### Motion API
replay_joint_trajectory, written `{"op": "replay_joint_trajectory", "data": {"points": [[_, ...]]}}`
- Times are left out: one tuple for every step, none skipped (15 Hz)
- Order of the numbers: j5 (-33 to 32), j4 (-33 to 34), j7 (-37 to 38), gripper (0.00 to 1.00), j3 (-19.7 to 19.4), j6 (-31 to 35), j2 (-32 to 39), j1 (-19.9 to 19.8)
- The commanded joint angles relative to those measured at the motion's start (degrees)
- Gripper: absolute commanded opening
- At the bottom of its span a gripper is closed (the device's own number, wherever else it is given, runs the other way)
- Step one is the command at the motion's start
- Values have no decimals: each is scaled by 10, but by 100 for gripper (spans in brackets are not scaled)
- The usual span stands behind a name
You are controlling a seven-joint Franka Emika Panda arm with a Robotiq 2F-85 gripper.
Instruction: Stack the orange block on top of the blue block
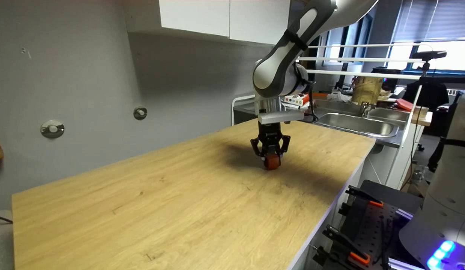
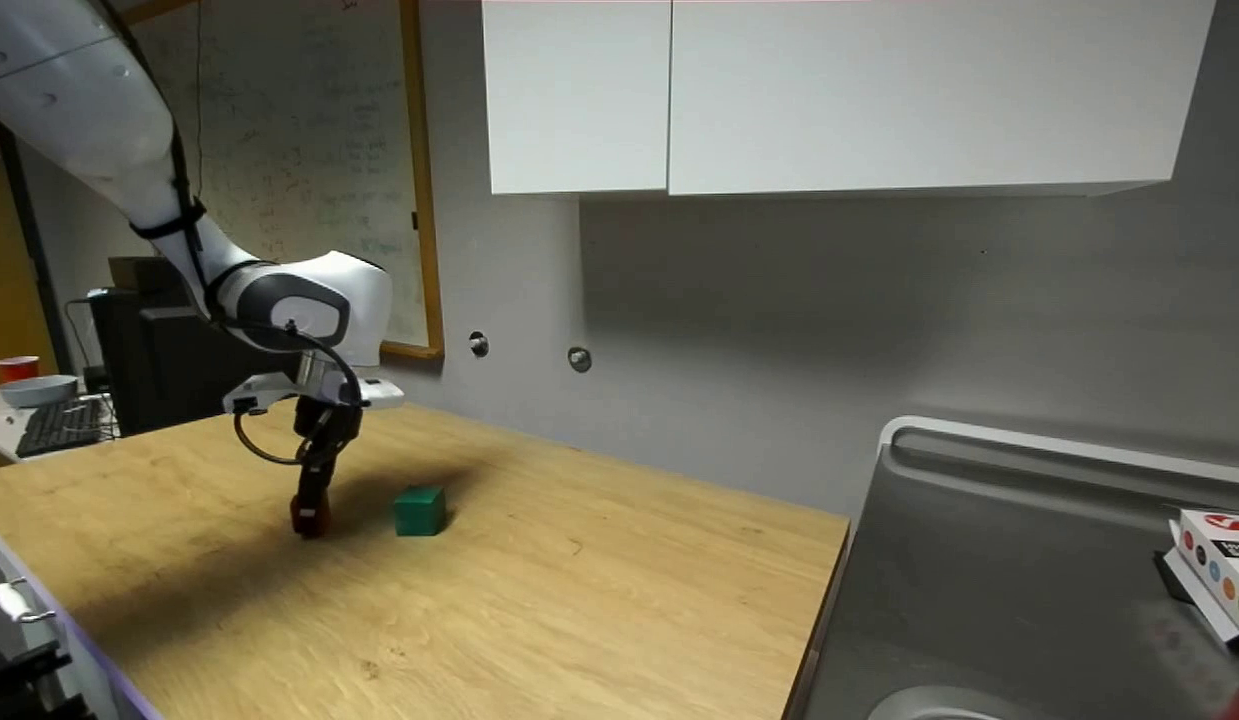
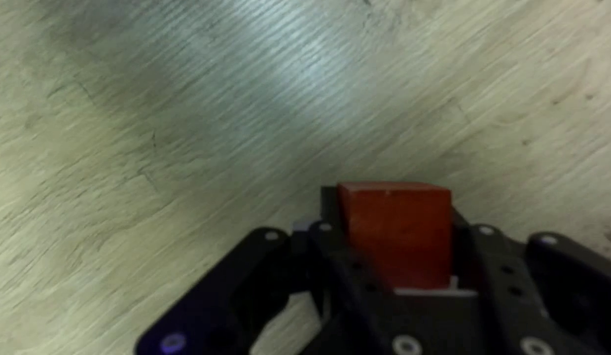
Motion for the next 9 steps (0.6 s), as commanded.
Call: {"op": "replay_joint_trajectory", "data": {"points": [[14, 40, -7, 19, -11, -10, -4, -18], [20, 53, -10, 19, -15, -14, -6, -25], [25, 67, -14, 19, -18, -17, -7, -32], [30, 83, -17, 19, -22, -18, -6, -38], [33, 100, -21, 19, -25, -20, -2, -45], [38, 115, -23, 19, -28, -22, 1, -51], [42, 129, -25, 19, -30, -23, 3, -57], [44, 140, -26, 19, -32, -24, 6, -61], [46, 149, -27, 19, -34, -24, 8, -65]]}}
